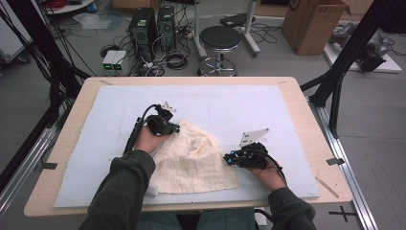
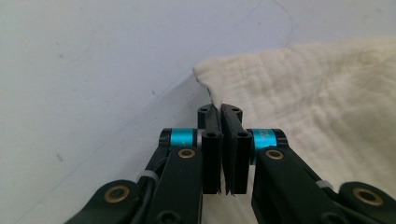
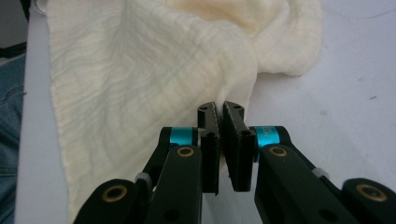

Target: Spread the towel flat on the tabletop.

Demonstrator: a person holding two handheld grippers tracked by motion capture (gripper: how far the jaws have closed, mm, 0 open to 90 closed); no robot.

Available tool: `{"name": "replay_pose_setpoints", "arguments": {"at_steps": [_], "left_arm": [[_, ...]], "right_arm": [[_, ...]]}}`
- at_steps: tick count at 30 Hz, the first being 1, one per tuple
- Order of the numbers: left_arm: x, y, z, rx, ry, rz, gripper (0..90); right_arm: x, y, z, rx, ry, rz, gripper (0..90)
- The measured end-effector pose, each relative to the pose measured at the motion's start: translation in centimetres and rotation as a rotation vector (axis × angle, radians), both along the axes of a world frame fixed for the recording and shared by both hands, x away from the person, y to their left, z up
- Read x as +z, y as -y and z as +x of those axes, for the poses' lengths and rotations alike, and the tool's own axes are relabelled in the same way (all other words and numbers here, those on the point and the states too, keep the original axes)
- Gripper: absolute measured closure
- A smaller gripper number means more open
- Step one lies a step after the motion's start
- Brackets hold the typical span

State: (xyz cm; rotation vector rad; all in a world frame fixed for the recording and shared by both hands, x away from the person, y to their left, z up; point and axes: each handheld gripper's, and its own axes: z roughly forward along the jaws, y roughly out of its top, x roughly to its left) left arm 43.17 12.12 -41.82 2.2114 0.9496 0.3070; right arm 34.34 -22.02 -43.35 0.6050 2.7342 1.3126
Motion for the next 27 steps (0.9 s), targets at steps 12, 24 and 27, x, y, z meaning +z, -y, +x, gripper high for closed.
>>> {"name": "replay_pose_setpoints", "arguments": {"at_steps": [12,24,27], "left_arm": [[2.7,-4.5,-2.8,0.050,0.054,-0.079,86.6],[1.3,-8.1,-7.1,0.057,0.015,-0.072,86.4],[0.9,-8.6,-8.0,0.067,0.031,-0.076,86.2]], "right_arm": [[4.5,1.5,-2.8,-0.006,0.130,0.016,85.5],[3.7,-1.8,-7.2,0.156,0.086,-0.035,85.3],[3.1,-2.8,-7.7,0.199,0.048,-0.044,78.9]]}}
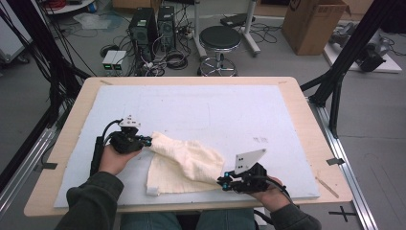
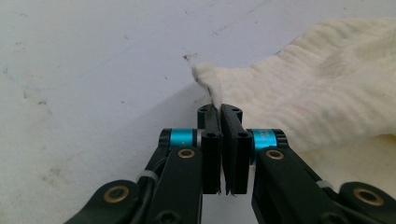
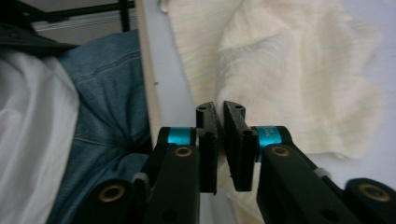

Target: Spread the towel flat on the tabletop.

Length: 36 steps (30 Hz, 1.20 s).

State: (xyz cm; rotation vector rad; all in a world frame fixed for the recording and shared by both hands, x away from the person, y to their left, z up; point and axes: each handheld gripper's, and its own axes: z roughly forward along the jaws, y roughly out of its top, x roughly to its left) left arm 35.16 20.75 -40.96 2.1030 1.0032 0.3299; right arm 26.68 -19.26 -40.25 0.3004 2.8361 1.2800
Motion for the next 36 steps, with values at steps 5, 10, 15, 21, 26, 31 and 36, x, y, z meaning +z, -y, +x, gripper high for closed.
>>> {"name": "replay_pose_setpoints", "arguments": {"at_steps": [5,10,15,21,26,31,36], "left_arm": [[-0.6,-0.5,-0.6,0.003,0.011,0.016,86.1],[-1.1,-0.5,-1.0,0.006,0.021,0.002,85.8],[-1.4,-0.8,-1.1,0.011,0.029,-0.008,85.8],[-1.6,-1.0,-1.1,0.011,0.035,-0.020,85.6],[-1.5,-1.0,-1.2,0.003,0.043,-0.028,85.4],[-1.5,-1.0,-1.2,-0.002,0.052,-0.033,85.5],[-1.6,-0.9,-1.2,-0.008,0.054,-0.035,85.5]], "right_arm": [[1.2,-0.5,0.8,-0.009,0.013,0.031,67.9],[2.1,-0.1,3.6,-0.089,0.016,0.069,63.2],[2.2,0.3,5.6,-0.145,-0.002,0.142,61.0],[1.8,0.7,7.3,-0.221,-0.004,0.125,61.1],[0.5,-0.2,8.2,-0.247,-0.029,0.066,58.5],[-1.5,-0.8,8.9,-0.276,-0.061,0.030,56.8],[-2.9,-1.4,9.2,-0.281,-0.071,-0.033,56.6]]}}
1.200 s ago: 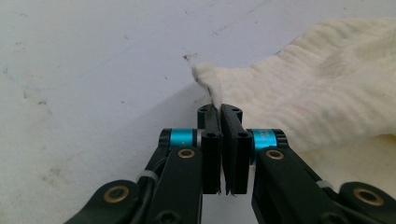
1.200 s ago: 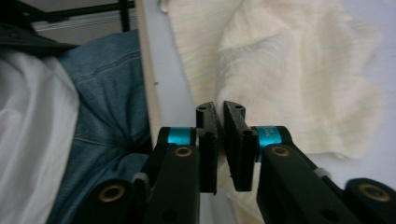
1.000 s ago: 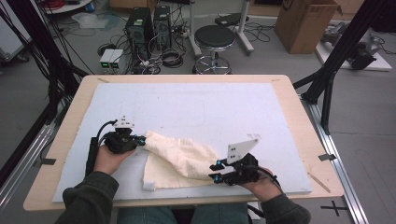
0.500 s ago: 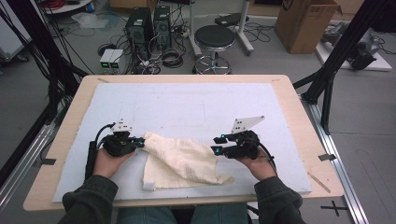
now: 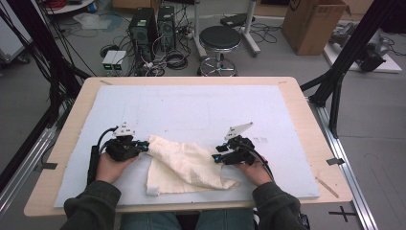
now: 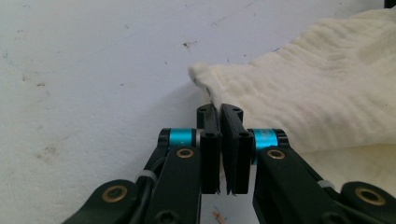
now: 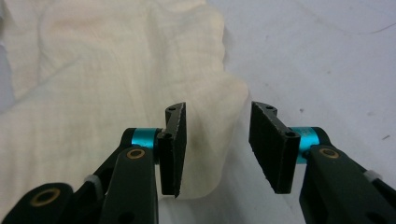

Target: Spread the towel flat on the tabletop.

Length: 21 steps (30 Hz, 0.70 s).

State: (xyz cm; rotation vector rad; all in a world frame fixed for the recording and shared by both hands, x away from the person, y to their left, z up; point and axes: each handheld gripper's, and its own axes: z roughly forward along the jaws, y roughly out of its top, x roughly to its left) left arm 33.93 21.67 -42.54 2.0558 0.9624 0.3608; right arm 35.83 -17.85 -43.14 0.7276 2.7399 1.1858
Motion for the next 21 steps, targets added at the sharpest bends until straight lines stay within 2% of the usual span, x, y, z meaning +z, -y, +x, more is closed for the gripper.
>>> {"name": "replay_pose_setpoints", "arguments": {"at_steps": [3,5,11,13,21], "left_arm": [[0.0,0.1,0.0,-0.001,0.001,-0.003,85.5],[0.0,0.2,-0.1,0.000,0.004,-0.005,85.5],[0.0,0.3,-0.1,-0.003,0.008,-0.003,85.6],[0.0,0.3,-0.2,-0.003,0.008,-0.010,85.6],[0.3,0.1,-0.1,0.009,0.019,-0.062,85.8]], "right_arm": [[-0.4,-0.5,0.0,0.010,-0.001,-0.038,60.5],[-0.4,-0.6,-0.1,0.007,0.016,-0.059,68.7],[-0.4,-0.5,-0.1,0.027,0.007,-0.051,79.4],[-0.3,-0.5,-0.2,0.031,0.024,-0.051,82.8],[0.6,0.3,0.0,0.017,0.050,-0.038,85.1]]}}
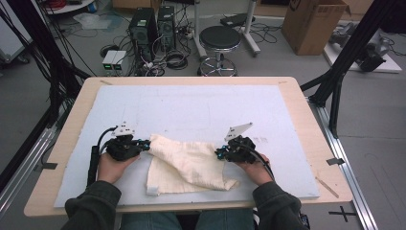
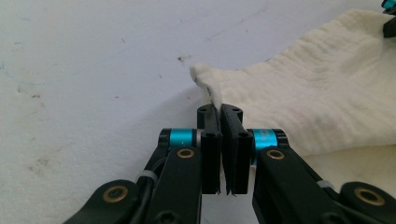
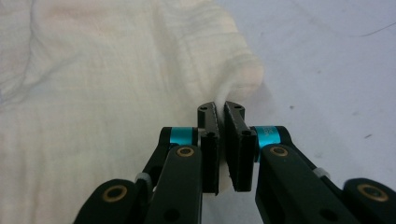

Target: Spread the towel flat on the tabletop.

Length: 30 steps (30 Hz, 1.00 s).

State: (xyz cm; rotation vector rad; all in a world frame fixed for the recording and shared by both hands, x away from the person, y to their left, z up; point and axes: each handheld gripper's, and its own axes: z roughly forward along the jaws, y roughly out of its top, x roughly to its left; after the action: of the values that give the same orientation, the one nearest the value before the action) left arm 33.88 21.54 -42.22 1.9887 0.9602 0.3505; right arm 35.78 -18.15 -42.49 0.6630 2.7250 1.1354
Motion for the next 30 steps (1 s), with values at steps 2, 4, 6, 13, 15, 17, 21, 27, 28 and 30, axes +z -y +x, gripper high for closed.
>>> {"name": "replay_pose_setpoints", "arguments": {"at_steps": [2,4,6,13,15,17,21,27,28,30], "left_arm": [[0.2,0.0,0.1,0.004,0.004,-0.017,85.8],[0.4,-0.1,0.2,0.009,0.008,-0.040,85.9],[0.6,0.0,0.3,0.016,0.014,-0.047,85.9],[1.4,0.0,1.2,0.043,0.023,-0.100,86.2],[1.6,0.1,1.5,0.052,0.025,-0.105,86.2],[1.8,0.2,1.9,0.060,0.029,-0.110,86.2],[2.3,0.3,2.9,0.077,0.027,-0.123,86.2],[2.6,0.7,5.0,0.112,0.014,-0.122,86.3],[2.6,0.9,5.5,0.114,0.006,-0.112,86.3],[2.5,1.3,6.5,0.125,0.000,-0.095,86.3]], "right_arm": [[0.3,0.2,0.2,-0.003,0.010,0.009,85.1],[0.6,0.3,0.3,-0.008,0.014,0.008,85.1],[1.0,0.5,0.6,-0.018,0.026,0.010,85.2],[2.9,1.2,1.9,-0.042,0.060,0.017,85.2],[3.4,1.4,2.3,-0.052,0.069,0.023,85.2],[3.7,1.5,2.9,-0.057,0.072,0.030,85.2],[4.0,1.6,4.0,-0.064,0.083,0.021,85.2],[4.0,1.8,6.2,-0.095,0.077,0.007,85.2],[4.0,1.8,6.6,-0.105,0.077,-0.001,85.1],[4.2,1.8,7.5,-0.123,0.092,-0.007,85.2]]}}
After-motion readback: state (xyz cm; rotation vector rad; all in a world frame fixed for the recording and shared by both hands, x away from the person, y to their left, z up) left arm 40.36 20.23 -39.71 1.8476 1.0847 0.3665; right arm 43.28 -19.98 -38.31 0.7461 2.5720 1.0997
